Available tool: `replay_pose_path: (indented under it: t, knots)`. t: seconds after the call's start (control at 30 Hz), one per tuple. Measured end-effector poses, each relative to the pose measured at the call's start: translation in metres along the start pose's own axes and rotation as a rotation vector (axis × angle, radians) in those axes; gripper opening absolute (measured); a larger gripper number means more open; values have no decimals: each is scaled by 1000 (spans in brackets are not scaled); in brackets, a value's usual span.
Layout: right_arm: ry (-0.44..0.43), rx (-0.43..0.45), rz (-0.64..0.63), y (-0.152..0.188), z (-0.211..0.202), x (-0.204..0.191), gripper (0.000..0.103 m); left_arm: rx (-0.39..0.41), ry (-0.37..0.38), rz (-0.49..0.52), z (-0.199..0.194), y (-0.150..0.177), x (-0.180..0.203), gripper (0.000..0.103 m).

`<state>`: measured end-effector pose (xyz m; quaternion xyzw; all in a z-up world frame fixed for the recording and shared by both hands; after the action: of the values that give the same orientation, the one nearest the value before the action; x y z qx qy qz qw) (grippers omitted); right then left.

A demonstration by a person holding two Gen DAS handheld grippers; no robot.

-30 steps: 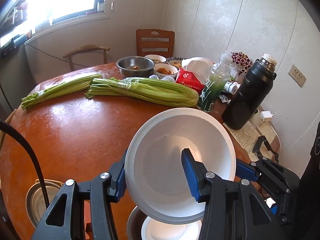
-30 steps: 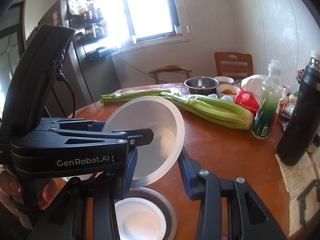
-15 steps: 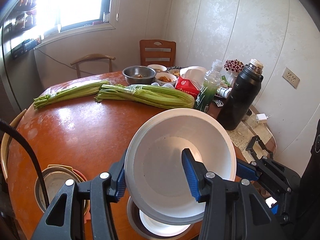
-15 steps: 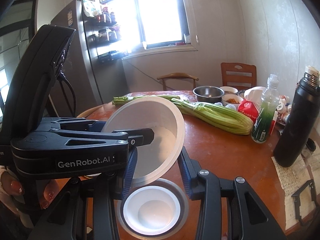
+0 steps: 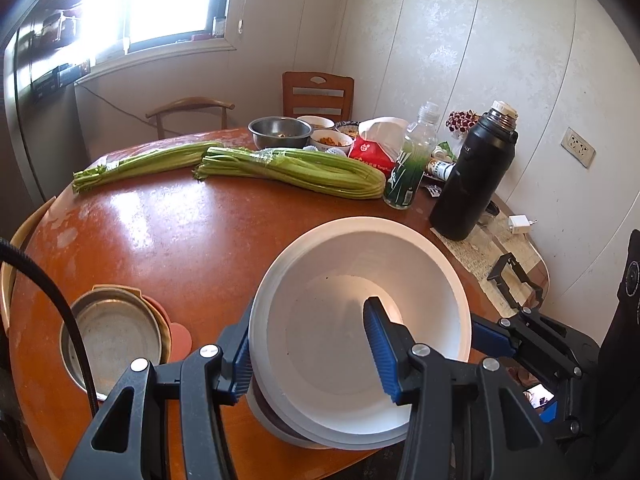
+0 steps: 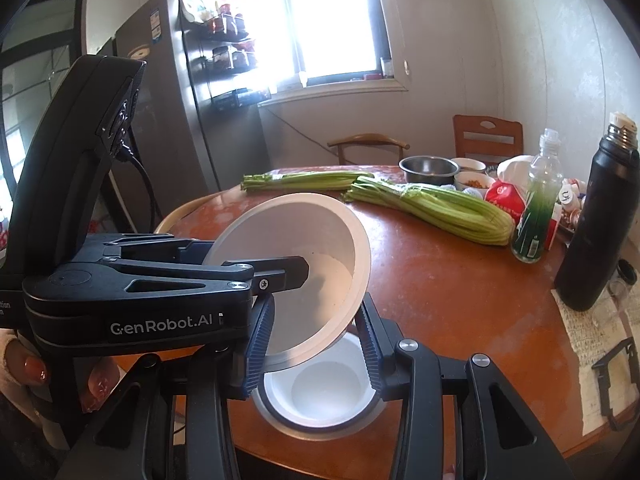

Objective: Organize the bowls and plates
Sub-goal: 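Lift the red-printed bowl and carry it over the steel bowl, then lower the red-printed bowl into the white bowl inside the steel bowl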

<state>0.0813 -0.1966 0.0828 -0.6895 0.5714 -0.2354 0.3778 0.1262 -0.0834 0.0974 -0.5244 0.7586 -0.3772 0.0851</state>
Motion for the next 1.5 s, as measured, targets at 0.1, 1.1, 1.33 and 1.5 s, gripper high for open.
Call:
replay_pose_path:
  t: [0.1, 1.1, 1.33, 1.5]
  knots:
    - [-2, -16, -5, 8, 1, -1, 44, -7, 3, -9, 4, 9, -1, 50]
    - [12, -116, 16, 54, 31, 2, 44, -99, -8, -25, 49, 48, -10, 50]
    - [9, -129, 20, 60, 37, 4, 44, -111, -8, -31, 58, 51, -13, 50]
    - [2, -133, 24, 63, 41, 5, 44, -114, -14, -34, 61, 55, -15, 50]
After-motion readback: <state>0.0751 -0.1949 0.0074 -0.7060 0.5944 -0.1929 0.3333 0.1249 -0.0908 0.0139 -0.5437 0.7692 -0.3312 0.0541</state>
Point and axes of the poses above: each gripper's, at about its wrist camera, not at the fingertips, and z roughly the way its jaws point, x to its right, y to its underside, the point moved 2 cm from there along z, roughly the way its jaws point, and after that the axes turned 8 degrees about y, right-handed, at the moved point
